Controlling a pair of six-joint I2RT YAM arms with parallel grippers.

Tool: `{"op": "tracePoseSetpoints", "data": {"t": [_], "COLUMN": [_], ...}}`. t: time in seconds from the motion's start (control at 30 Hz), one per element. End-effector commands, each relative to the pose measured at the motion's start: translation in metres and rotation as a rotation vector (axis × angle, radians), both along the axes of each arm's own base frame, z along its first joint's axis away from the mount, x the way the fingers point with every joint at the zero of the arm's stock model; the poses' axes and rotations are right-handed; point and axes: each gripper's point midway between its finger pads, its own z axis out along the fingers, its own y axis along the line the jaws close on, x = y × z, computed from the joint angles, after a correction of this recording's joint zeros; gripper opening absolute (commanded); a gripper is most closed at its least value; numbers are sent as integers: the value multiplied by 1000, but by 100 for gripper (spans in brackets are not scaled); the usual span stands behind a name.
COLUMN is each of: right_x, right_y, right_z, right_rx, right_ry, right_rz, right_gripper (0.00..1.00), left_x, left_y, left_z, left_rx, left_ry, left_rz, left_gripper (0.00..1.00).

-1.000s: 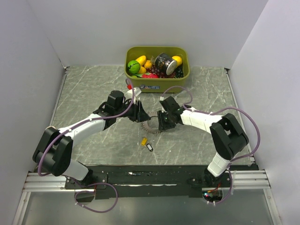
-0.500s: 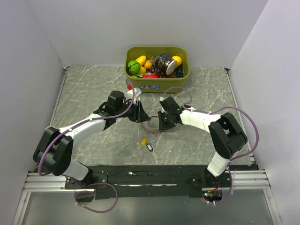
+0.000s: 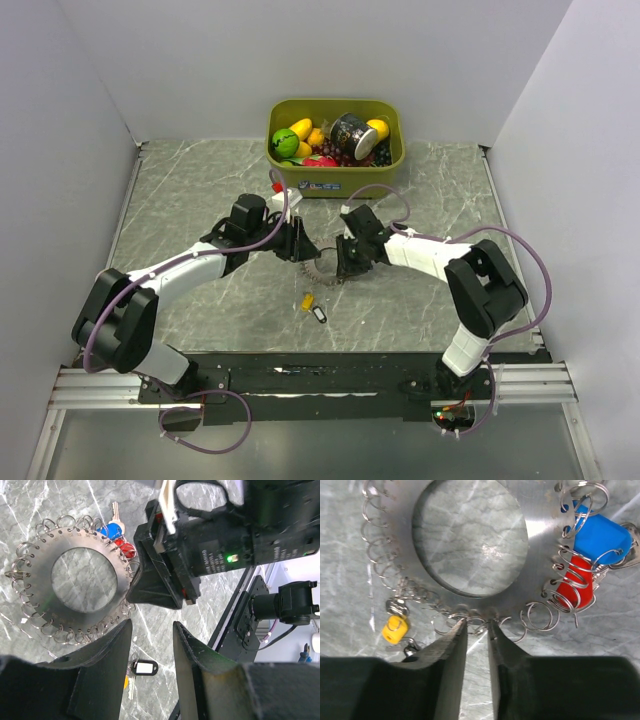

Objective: Put the keys on the keyring

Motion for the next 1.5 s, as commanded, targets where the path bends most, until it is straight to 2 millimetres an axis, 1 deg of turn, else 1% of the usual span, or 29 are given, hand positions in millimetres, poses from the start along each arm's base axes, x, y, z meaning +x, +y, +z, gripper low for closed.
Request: {"op": "tracePoseSetpoints", "data": {"t": [0.0, 0.03, 0.07, 0.1, 0.17, 0.2, 0.27, 0.3, 0.37, 0.43, 0.47, 0.6, 0.67, 0.77, 0.83, 0.87, 0.9, 0.97, 1.0, 1.07, 1.1, 1.17, 1.2, 1.27, 1.3, 1.4, 1.43, 1.47], "right_x": [17, 17, 19, 23, 27, 33, 39, 45, 50, 57, 59, 64, 62, 57, 50, 49, 41, 36, 28, 22, 15, 9, 3, -1, -5, -11, -12, -14], "right_y": [4, 1, 0, -6, -13, -23, -32, -41, -49, -57, -59, -61, -59, -55, -55, -53, -54, -54, -54, -53, -54, -54, -55, -54, -55, -52, -51, -49], "right_z": [38, 40, 46, 47, 49, 49, 45, 43, 36, 34, 28, 18, 9, 2, -3, -1, -6, -3, -8, -4, -8, -5, -9, -6, -8, -6, -4, -2], "right_rx": [93, 95, 107, 104, 108, 101, 87, 78, 59, 48, 37, 14, 17, 29, 39, 54, 56, 76, 80, 100, 104, 117, 117, 130, 128, 141, 150, 154], "right_ry": [-107, -113, -134, -142, -158, -163, -165, -164, -152, -145, -131, -106, -77, -51, -31, -35, -18, -21, -2, -4, 13, 15, 26, 30, 41, 55, 57, 55], "right_rz": [-34, -41, -48, -64, -85, -112, -126, -151, -160, -179, -179, -179, -168, -156, -154, -147, -146, -146, -141, -144, -144, -151, -151, -158, -157, -158, -159, -156], "right_gripper": [43, 47, 48, 50, 51, 50, 50, 50, 49, 49, 49, 48, 47, 45, 39, 34, 32, 28, 27, 26, 25, 25, 24, 24, 24, 24, 24, 24], "left_x": [4, 3, 3, 3, 7, 6, 10, 11, 17, 18, 18, 20, 16, 17, 16, 16, 21, 23, 27, 30, 32, 35, 39, 42, 47, 55, 58, 61], "left_y": [1, 1, 1, 2, 5, 7, 9, 11, 16, 17, 18, 20, 24, 22, 20, 20, 17, 16, 14, 12, 11, 9, 7, 6, 4, 0, -2, -3], "left_z": [2, 0, -2, -6, -14, -19, -30, -35, -51, -60, -68, -86, -101, -107, -109, -115, -112, -118, -117, -119, -119, -122, -120, -122, -119, -118, -121, -118], "left_rx": [-4, -1, 2, 12, 34, 45, 71, 86, 128, 148, 161, 182, 217, 210, 203, 209, 192, 197, 190, 189, 190, 195, 191, 199, 197, 205, 210, 214], "left_ry": [-24, -17, -11, 3, 27, 48, 74, 106, 149, 198, 222, 296, 350, 377, 399, 414, 401, 411, 409, 410, 407, 410, 399, 399, 385, 371, 370, 366], "left_rz": [3, 5, 7, 17, 53, 65, 97, 123, 172, 199, 210, 266, 285, 292, 293, 294, 299, 303, 303, 304, 303, 303, 301, 300, 297, 288, 283, 278], "left_gripper": [45, 45, 44, 44, 41, 40, 38, 38, 38, 39, 41, 43, 44, 44, 44, 44, 44, 43, 43, 42, 41, 41, 41, 41, 41, 41, 41, 41]}}
